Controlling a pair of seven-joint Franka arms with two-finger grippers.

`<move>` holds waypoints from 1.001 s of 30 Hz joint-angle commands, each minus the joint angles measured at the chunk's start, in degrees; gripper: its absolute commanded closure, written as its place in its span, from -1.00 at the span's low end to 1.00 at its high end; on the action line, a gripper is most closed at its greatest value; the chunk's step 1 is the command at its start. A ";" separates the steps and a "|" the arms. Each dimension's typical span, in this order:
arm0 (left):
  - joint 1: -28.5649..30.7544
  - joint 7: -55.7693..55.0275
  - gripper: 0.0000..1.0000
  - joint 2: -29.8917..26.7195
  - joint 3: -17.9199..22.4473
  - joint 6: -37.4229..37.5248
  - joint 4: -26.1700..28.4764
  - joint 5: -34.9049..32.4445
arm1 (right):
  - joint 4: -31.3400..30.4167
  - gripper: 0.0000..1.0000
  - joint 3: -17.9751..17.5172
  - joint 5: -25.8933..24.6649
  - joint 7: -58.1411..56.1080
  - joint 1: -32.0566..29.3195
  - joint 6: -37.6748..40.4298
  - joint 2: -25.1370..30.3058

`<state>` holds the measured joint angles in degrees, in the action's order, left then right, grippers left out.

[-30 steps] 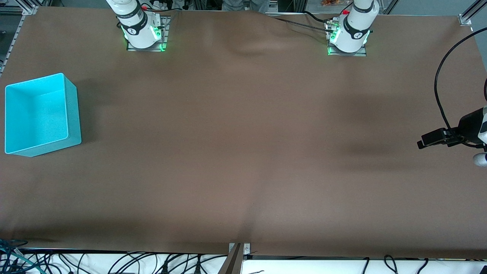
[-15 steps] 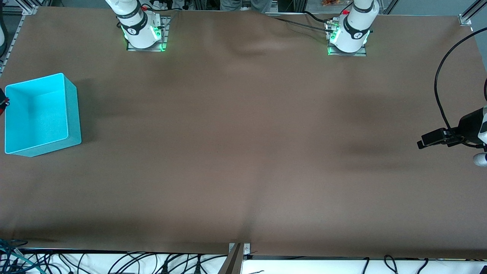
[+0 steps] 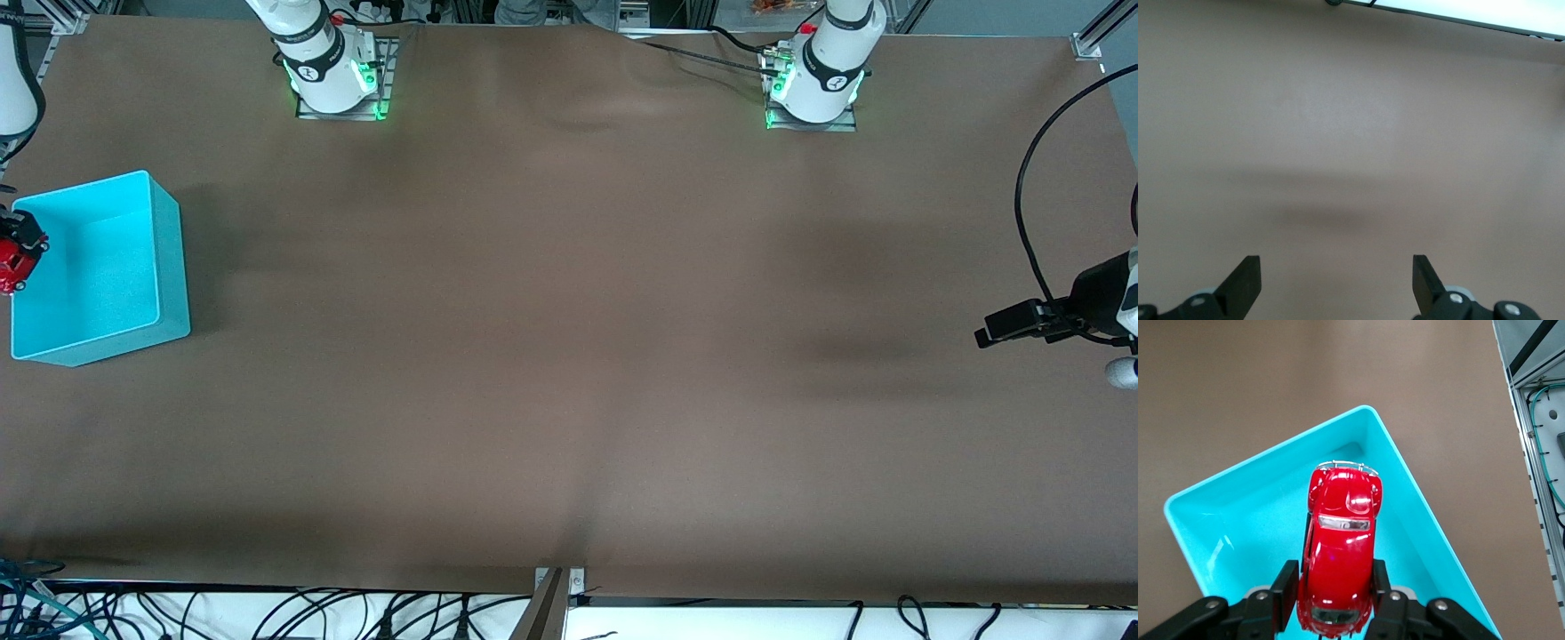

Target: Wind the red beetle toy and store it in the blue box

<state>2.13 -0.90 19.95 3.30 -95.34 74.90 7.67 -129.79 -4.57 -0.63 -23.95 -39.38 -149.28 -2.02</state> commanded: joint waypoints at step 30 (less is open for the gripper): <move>0.07 0.72 -1.00 0.00 0.04 1.04 -0.72 -1.17 | -14.70 1.00 3.34 -0.07 -0.04 0.09 -23.42 -7.03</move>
<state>2.13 -0.90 19.95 3.30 -95.34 74.90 7.67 -142.98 -1.73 -0.62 -23.94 -39.47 -169.50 -7.71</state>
